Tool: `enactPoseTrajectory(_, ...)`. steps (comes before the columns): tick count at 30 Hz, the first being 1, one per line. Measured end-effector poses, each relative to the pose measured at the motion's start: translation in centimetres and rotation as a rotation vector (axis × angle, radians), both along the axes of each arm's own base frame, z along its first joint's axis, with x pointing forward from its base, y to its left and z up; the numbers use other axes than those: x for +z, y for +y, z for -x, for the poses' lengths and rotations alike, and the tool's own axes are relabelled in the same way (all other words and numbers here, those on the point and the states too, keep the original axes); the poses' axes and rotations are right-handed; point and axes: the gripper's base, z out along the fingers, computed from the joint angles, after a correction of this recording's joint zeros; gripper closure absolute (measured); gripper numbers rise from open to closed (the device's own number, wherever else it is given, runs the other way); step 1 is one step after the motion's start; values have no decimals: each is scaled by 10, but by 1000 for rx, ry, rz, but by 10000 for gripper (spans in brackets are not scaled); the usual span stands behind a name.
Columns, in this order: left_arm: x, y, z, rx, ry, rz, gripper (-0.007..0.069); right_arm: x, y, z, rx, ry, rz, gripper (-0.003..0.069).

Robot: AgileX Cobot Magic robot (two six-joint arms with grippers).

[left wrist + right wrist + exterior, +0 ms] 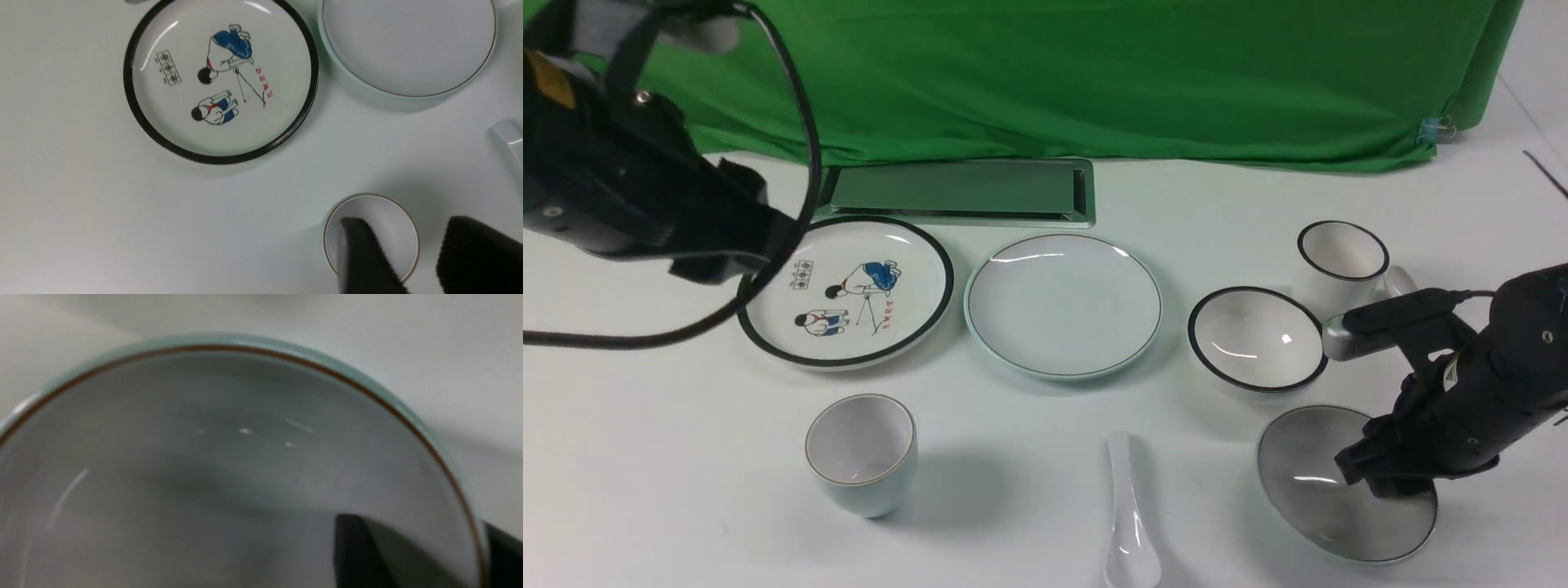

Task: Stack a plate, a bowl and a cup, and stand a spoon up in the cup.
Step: Use the right arm to grab a blue rice bowl, then use the right arm to put the blue rice bowl into the blue large plate in the middle

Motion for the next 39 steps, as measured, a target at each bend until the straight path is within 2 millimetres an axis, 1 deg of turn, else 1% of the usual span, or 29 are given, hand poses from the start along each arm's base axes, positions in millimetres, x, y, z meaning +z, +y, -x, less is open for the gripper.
enactPoseTrajectory(1, 2, 1, 2, -5, -11, -4, 505, 4, 0, 0, -3, -2, -5, 459)
enactPoseTrajectory(3, 4, 2, 4, -9, -25, -13, 595, 13, 1, 2, -2, -8, -12, 505)
enactPoseTrajectory(4, 5, 2, 5, -11, -29, -19, 620, 18, 1, 4, 4, -11, -13, 537)
enactPoseTrajectory(5, 6, 3, 5, -11, -35, -23, 639, 30, 2, 7, 20, -32, -17, 568)
enactPoseTrajectory(6, 6, 3, 5, -10, -38, -30, 651, 39, 3, 10, 34, -43, -16, 588)
enactPoseTrajectory(7, 6, 4, 5, -10, -43, -37, 657, 50, 4, 12, 52, -65, -14, 589)
enactPoseTrajectory(9, 7, 4, 4, -9, -60, -40, 662, 81, 10, 12, 97, -142, -44, 588)
enactPoseTrajectory(10, 8, 4, 4, -9, -67, -38, 662, 91, 13, 11, 113, -171, -62, 588)
enactPoseTrajectory(13, 11, 4, 1, -7, -113, -26, 662, 128, 34, -3, 181, -278, -164, 588)
enactPoseTrajectory(14, 12, 3, 0, -6, -126, -23, 662, 139, 41, -9, 204, -310, -188, 588)
enactPoseTrajectory(15, 13, 3, -1, -6, -140, -19, 662, 146, 50, -17, 225, -329, -209, 588)
enactPoseTrajectory(16, 13, 3, -1, -5, -149, -17, 662, 146, 56, -24, 239, -330, -217, 588)
enactPoseTrajectory(17, 14, 3, -2, -5, -160, -14, 661, 146, 69, -39, 256, -335, -234, 588)
enactPoseTrajectory(19, 14, 3, -2, -5, -161, -14, 661, 139, 84, -61, 266, -327, -242, 588)
enactPoseTrajectory(22, 14, 3, -2, -5, -161, -14, 661, 118, 106, -94, 273, -302, -245, 588)
enactPoseTrajectory(23, 14, 3, -2, -5, -161, -14, 661, 114, 112, -103, 276, -304, -248, 588)
enactPoseTrajectory(24, 14, 3, -2, -5, -161, -15, 661, 105, 118, -110, 281, -290, -245, 588)
enactPoseTrajectory(25, 14, 3, -2, -7, -162, -18, 661, 97, 126, -122, 283, -288, -248, 588)
enactPoseTrajectory(26, 14, 3, -2, -8, -163, -20, 661, 91, 129, -124, 286, -277, -245, 588)
enactPoseTrajectory(28, 14, 3, -2, -8, -164, -26, 661, 70, 143, -142, 287, -259, -246, 588)
enactPoseTrajectory(29, 14, 3, -2, -8, -165, -27, 661, 69, 144, -143, 289, -258, -246, 588)
enactPoseTrajectory(30, 14, 4, -2, -8, -167, -36, 661, 59, 149, -152, 282, -253, -248, 588)
enactPoseTrajectory(33, 14, 5, -2, -9, -170, -49, 657, 49, 154, -163, 257, -262, -262, 588)
enactPoseTrajectory(37, 14, 6, -3, 3, -169, -54, 653, 36, 157, -169, 245, -244, -261, 587)
enactPoseTrajectory(39, 11, 6, -7, 25, -157, -58, 643, 31, 157, -169, 238, -229, -263, 573)
